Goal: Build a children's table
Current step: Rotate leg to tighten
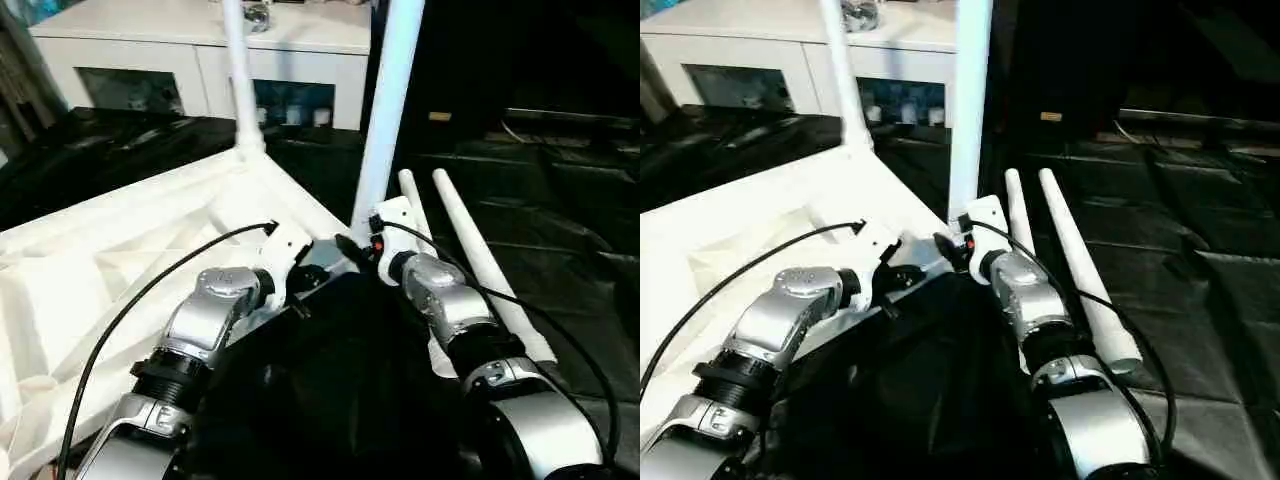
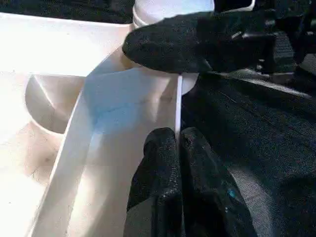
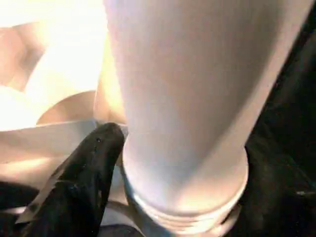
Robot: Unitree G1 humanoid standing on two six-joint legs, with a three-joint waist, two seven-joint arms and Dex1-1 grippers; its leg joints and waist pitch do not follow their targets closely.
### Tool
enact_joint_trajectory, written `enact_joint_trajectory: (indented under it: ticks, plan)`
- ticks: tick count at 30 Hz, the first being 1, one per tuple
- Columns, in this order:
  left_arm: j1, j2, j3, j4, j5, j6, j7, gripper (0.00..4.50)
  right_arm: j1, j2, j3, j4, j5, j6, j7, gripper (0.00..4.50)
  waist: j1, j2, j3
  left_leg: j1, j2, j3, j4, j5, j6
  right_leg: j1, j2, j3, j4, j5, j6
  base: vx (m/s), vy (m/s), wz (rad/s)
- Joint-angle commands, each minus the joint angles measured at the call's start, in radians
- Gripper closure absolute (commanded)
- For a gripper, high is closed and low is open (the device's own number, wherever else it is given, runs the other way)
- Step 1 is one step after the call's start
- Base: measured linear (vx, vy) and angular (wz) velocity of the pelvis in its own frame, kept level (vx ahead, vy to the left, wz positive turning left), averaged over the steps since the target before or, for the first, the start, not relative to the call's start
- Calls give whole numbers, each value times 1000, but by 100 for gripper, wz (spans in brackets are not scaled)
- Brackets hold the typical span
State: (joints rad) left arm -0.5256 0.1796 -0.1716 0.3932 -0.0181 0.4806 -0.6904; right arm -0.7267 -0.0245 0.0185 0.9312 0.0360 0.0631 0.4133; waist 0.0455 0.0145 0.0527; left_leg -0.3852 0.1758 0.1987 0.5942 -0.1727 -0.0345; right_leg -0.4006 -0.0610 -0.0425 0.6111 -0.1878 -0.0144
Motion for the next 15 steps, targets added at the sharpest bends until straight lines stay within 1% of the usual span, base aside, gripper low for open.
enact_joint_trajectory:
  ticks: [1,2,4,6,7,8,9,10,11,12,13,14,15]
  plan:
    - [-28,-27,9,-20,-12,-32,25,450,11,33,47,35,-9,3,29,65,0,-4,-65,21,55,-28,-68,-206,31,40,-82,43,-76,-194,-220,0,0,0]
    - [-26,-23,5,-17,-10,-40,29,450,11,14,42,20,-8,-16,8,65,-1,-6,-65,21,54,-28,-68,-214,32,40,-83,43,-77,-206,-221,0,0,0]
    - [-29,-23,3,-4,-7,-52,32,450,14,-9,24,-5,-9,-22,-33,65,0,-9,-62,23,55,-28,-69,-219,27,40,-83,43,-81,-235,-210,0,0,0]
    - [-39,-29,6,27,-1,-76,46,450,30,-39,-10,-68,-1,-11,-55,65,0,-7,-63,24,55,-27,-70,-224,25,37,-82,44,-82,-243,-203,0,0,0]
    - [-39,-29,6,27,-1,-76,46,450,30,-39,-10,-68,-1,-11,-55,65,1,-4,-62,26,53,-27,-69,-228,25,36,-80,44,-84,-244,-199,0,0,0]
    - [-41,-32,7,36,3,-87,54,450,38,-47,-21,-92,2,-5,-54,65,2,-4,-65,24,54,-28,-69,-221,24,39,-81,45,-80,-226,-201,0,0,0]
    - [-47,-36,11,50,5,-94,67,450,54,-62,-28,-136,1,6,-52,65,4,-3,-64,21,53,-28,-70,-213,26,40,-79,44,-78,-212,-197,0,0,0]
    - [-56,-39,12,69,19,-118,96,450,80,-81,-30,-205,0,31,-42,65,6,-5,-66,21,53,-28,-68,-205,31,42,-79,44,-77,-192,-197,0,0,0]
    - [-62,-40,14,78,26,-132,114,450,93,-90,-29,-238,0,44,-36,65,7,-6,-63,19,51,-27,-69,-198,39,43,-75,44,-81,-183,-189,0,0,0]
    - [-69,-43,19,87,33,-153,138,450,122,-109,-25,-311,2,81,-24,65,12,-8,-68,20,53,-28,-66,-173,46,45,-78,45,-75,-145,-191,0,0,0]
    - [-69,-44,20,87,33,-154,139,450,124,-110,-24,-316,2,84,-22,65,14,-9,-68,17,51,-27,-65,-159,51,48,-76,44,-73,-126,-191,0,0,0]
    - [-73,-48,39,79,27,-178,156,406,164,-137,-8,-409,0,135,3,60,15,-9,-71,15,52,-28,-63,-138,58,50,-78,43,-67,-92,-200,0,0,0]
    - [-72,-47,44,71,25,-179,156,406,183,-149,4,-450,-4,154,16,60,19,-11,-72,17,53,-28,-62,-124,67,50,-78,43,-66,-73,-200,0,0,0]
